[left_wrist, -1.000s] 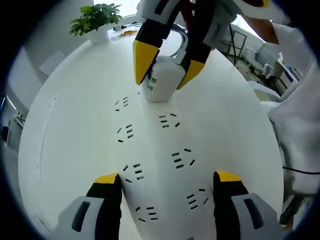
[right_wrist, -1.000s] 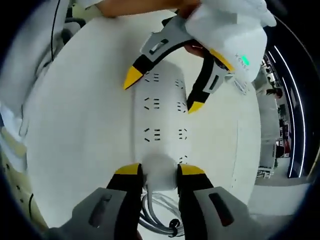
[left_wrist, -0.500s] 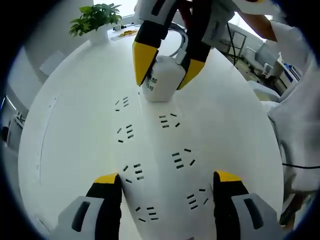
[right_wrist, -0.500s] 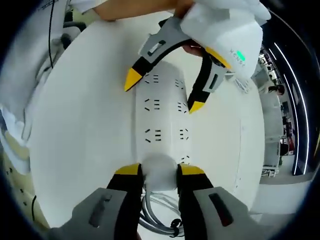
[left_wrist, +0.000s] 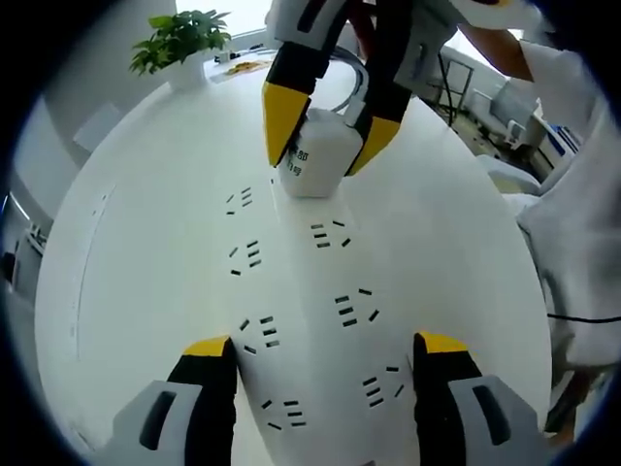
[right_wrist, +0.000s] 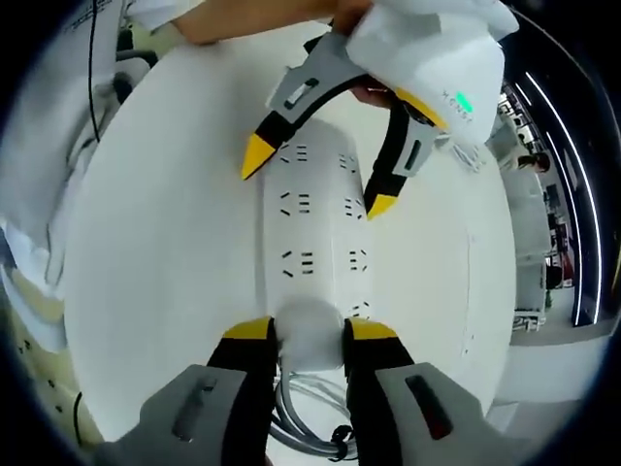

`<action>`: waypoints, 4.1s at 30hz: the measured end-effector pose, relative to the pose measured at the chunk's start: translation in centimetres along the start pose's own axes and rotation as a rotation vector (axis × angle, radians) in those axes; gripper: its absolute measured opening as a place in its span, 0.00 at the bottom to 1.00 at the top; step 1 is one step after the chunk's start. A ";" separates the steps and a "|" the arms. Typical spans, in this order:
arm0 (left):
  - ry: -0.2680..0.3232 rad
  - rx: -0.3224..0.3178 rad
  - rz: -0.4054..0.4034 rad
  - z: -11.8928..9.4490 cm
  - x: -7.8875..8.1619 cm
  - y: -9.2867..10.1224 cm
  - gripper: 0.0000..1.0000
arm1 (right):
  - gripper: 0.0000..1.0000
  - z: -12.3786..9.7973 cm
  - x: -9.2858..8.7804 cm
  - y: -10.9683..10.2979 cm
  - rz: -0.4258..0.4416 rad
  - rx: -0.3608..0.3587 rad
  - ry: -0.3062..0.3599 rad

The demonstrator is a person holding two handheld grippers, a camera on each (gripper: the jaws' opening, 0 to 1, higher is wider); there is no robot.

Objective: Straighten the power strip on the desk, plug the charger into it

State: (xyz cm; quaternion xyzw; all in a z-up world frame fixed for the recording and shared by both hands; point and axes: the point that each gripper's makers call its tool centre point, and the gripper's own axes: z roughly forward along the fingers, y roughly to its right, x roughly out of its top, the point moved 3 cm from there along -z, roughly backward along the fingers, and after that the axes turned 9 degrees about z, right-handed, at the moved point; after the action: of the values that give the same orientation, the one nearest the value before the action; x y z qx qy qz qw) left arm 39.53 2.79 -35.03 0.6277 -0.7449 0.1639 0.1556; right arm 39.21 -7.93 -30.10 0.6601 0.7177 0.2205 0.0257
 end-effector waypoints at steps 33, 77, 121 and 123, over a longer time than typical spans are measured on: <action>0.041 -0.018 0.045 0.1 0.4 -0.1 0.71 | 0.26 -0.8 -0.4 -2.1 0.204 -0.059 -0.064; 0.050 -0.023 0.056 0.3 0.5 0.0 0.71 | 0.28 -0.9 -0.6 -2.6 0.318 -0.041 -0.016; 0.176 0.101 0.031 0.8 2.3 -0.9 0.79 | 0.68 -6.7 -3.2 -6.3 0.855 -0.322 0.545; 0.200 0.176 -0.012 0.5 2.1 -1.2 0.94 | 0.69 -6.9 -3.2 -6.4 0.862 -0.328 0.558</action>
State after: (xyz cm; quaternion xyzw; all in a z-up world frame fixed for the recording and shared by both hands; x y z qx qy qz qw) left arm 40.33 0.50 -34.53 0.6240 -0.7046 0.2895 0.1742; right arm 31.40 -13.12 -26.97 0.7985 0.3173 0.4873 -0.1558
